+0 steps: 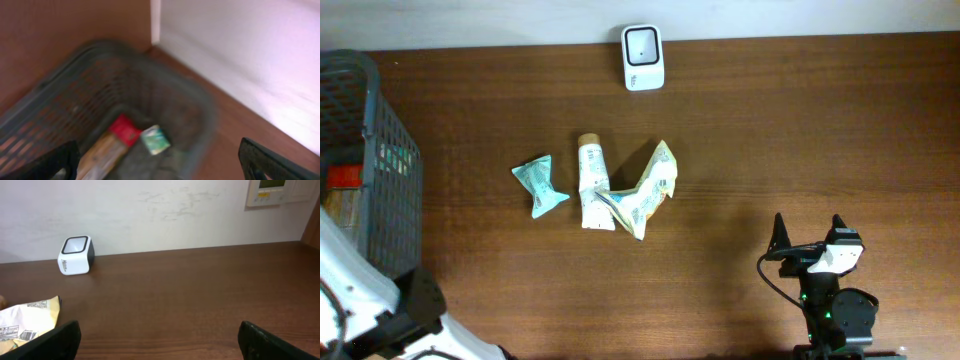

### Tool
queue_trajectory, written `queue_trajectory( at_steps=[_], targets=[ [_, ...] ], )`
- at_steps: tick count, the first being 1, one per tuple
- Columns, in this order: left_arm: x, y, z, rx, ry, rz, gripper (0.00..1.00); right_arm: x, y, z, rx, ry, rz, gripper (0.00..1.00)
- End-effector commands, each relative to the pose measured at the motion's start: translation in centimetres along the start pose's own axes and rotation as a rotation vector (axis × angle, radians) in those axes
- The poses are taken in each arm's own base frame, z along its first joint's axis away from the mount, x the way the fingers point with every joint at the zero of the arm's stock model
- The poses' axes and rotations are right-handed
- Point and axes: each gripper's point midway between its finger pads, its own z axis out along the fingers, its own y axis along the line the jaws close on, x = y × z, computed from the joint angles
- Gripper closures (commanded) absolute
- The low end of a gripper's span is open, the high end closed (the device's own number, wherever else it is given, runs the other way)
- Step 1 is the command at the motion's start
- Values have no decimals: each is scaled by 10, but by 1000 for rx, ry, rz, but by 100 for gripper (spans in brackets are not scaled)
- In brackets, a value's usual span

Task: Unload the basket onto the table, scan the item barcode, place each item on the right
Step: 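Pick the green Kleenex tissue pack from basket with left gripper, place left, then pick the small green box from basket with left gripper, place right of bag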

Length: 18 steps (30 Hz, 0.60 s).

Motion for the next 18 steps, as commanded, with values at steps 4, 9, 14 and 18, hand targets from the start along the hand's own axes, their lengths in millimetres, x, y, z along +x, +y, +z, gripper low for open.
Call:
queue_trajectory(
  at_steps=[4,9,14,18],
  targets=[
    [97,60,164,-170,394,-114,13,3,-1,0,3,5,4,1],
    [175,32,239,-17,633,-155,28,3,-1,0,3,5,3,1],
    [232,27,280,28,771,-143,29,3,-1,0,3,5,3,1],
    [240,15,283,112,800,-121,18,3,-1,0,3,5,3,1]
  ],
)
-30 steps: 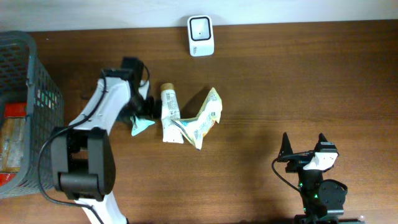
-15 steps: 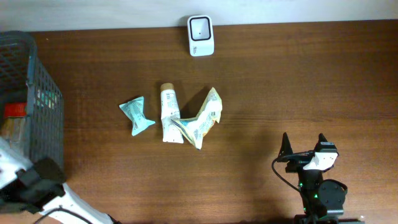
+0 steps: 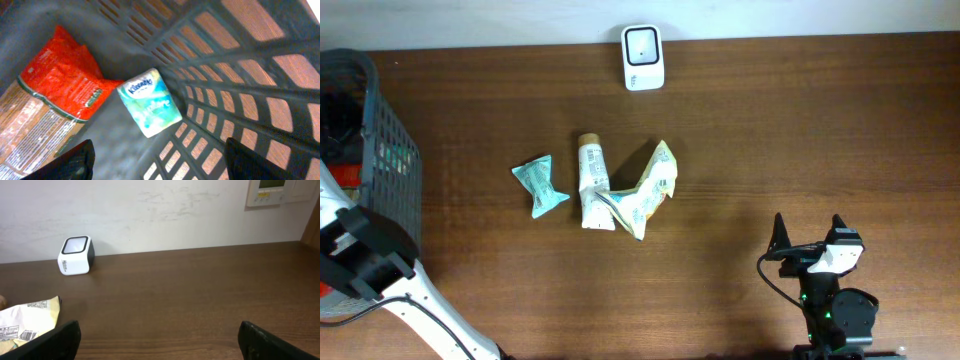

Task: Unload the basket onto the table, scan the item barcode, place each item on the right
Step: 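Pick the small green box from basket with left gripper, place right of bag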

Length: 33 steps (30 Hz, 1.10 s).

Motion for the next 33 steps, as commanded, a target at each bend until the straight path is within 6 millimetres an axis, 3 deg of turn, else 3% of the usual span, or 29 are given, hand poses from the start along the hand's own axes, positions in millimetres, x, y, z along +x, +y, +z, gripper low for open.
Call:
queue_trajectory(
  at_steps=[1,2,3,5,7,8,11,14,17,19,20,23,25,27,31,33],
  targets=[
    [28,4,74,49,176,23,18,3,-1,0,3,5,3,1],
    [25,0,59,57,160,30,12,3,-1,0,3,5,3,1],
    [12,-7,31,67,94,47,6,3,-1,0,3,5,3,1],
    [-9,-25,-53,100,-85,83,1,3,-1,0,3,5,3,1],
    [-2,-25,-100,54,-141,95,1,3,-1,0,3,5,3,1],
    [10,-11,-115,-69,-135,99,1,3,-1,0,3,5,3,1],
    [17,-41,-127,-61,-166,128,5,3,-1,0,3,5,3,1],
    [28,-68,-178,-121,-300,197,5,3,-1,0,3,5,3,1],
    [47,-63,-252,-166,-446,167,8,3,-1,0,3,5,3,2],
    [64,-69,-278,-182,-494,194,9,3,-1,0,3,5,3,1],
    [72,-72,-286,-201,-509,194,9,3,-1,0,3,5,3,1],
    [109,-105,-302,-280,-561,266,9,3,-1,0,3,5,3,1],
    [126,-132,-301,-294,-586,342,8,3,-1,0,3,5,3,1],
    [140,-148,-284,-283,-538,389,7,3,-1,0,3,5,3,1],
    [161,-143,-248,-284,-429,436,6,3,-1,0,3,5,3,1],
    [174,-152,-218,-192,-423,512,5,3,-1,0,3,5,3,1]
  ],
)
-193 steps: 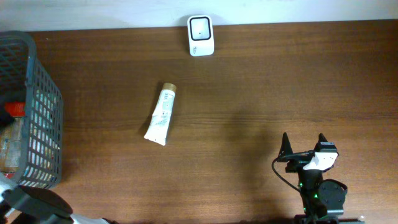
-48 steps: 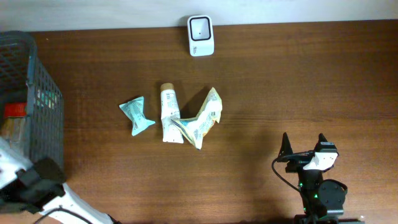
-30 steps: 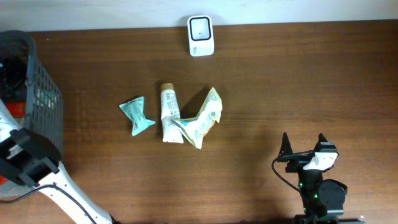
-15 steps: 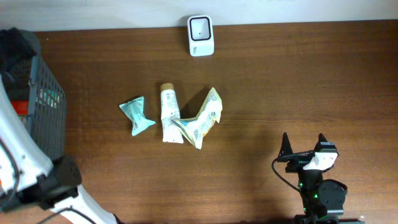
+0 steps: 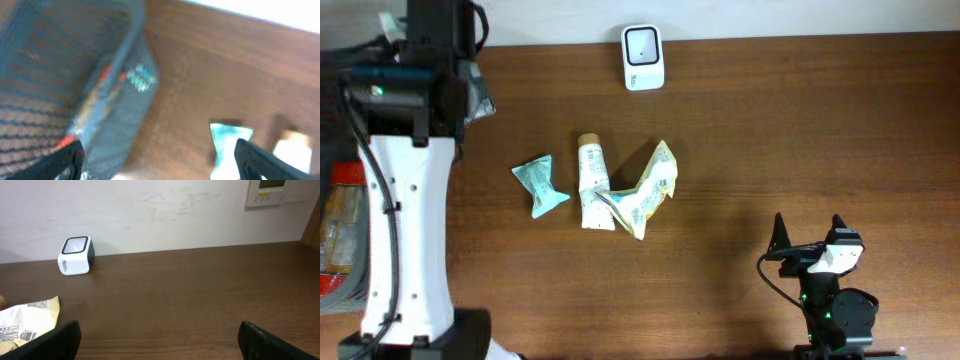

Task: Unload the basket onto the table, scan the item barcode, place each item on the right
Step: 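Pick the small green box from basket with left gripper, place right of bag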

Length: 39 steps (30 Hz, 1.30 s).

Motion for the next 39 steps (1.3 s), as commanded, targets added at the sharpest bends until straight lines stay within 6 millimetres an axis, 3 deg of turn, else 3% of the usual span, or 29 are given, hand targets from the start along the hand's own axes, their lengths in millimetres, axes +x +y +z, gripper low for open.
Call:
queue_trajectory(
  at_steps=[1,4,6,8,9,10,11,14,16,19,20,23,27,34,35,37,38,39],
  targets=[
    [27,-24,17,146,-63,69,5,3,-1,0,3,5,3,1],
    [34,-55,43,291,-228,177,1,3,-1,0,3,5,3,1],
    [-1,-35,54,265,-344,169,1,3,-1,0,3,5,3,1],
    [-55,37,63,177,-512,-48,1,3,-1,0,3,5,3,1],
    [-65,83,70,113,-546,-205,1,3,-1,0,3,5,3,1],
    [-64,123,81,53,-542,-324,1,3,-1,0,3,5,3,1],
    [-58,145,91,21,-523,-380,1,3,-1,0,3,5,3,1],
    [-31,184,157,34,-390,-483,1,3,-1,0,3,5,3,1],
    [0,184,208,74,-247,-528,1,3,-1,0,3,5,3,1],
    [51,158,276,118,-30,-528,4,3,-1,0,3,5,3,1],
    [56,150,287,148,8,-526,5,3,-1,0,3,5,3,1],
    [44,148,291,183,107,-517,4,3,-1,0,3,5,3,1],
    [46,115,303,300,162,-480,2,3,-1,0,3,5,3,1],
    [112,78,376,341,353,-488,8,3,-1,0,3,5,3,1],
    [117,75,382,343,364,-486,12,3,-1,0,3,5,3,1],
    [125,65,389,351,385,-475,37,3,-1,0,3,5,3,1],
    [129,61,392,352,396,-472,62,3,-1,0,3,5,3,1],
    [129,61,392,350,397,-471,78,3,-1,0,3,5,3,1]
  ],
)
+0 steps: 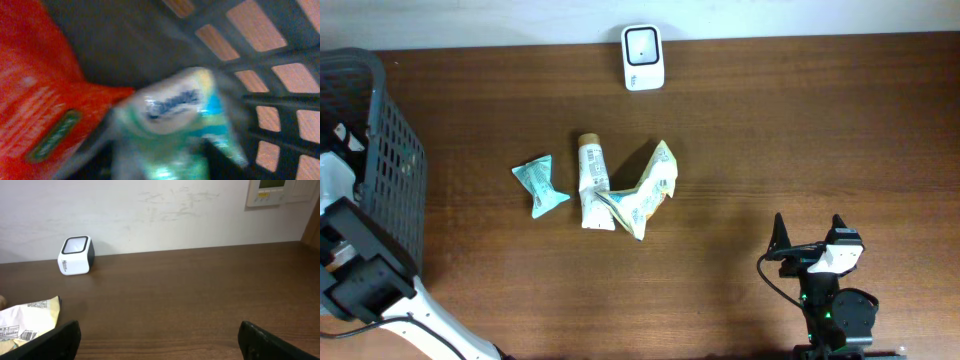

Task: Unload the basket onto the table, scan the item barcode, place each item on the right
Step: 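Pick the small green box from basket with left gripper, place right of bag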

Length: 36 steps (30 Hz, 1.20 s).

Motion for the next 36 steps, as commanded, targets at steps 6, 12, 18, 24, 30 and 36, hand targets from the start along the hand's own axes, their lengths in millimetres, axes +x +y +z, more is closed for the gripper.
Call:
queue_trajectory(
  at_steps=[6,12,18,24,30,36],
  targets=[
    [5,-6,4,12,48,17,100,3,-1,0,3,5,4,1],
    [-77,-78,-224,97,-396,150,100,3,-1,0,3,5,4,1],
    [31,-151,-324,190,-319,317,100,3,-1,0,3,5,4,1],
    [206,-287,-202,396,31,749,100,3,-1,0,3,5,4,1],
    [391,-404,-137,606,178,1043,100,3,-1,0,3,5,4,1],
    [465,-410,-130,636,257,1157,76,3,-1,0,3,5,4,1]
  ],
)
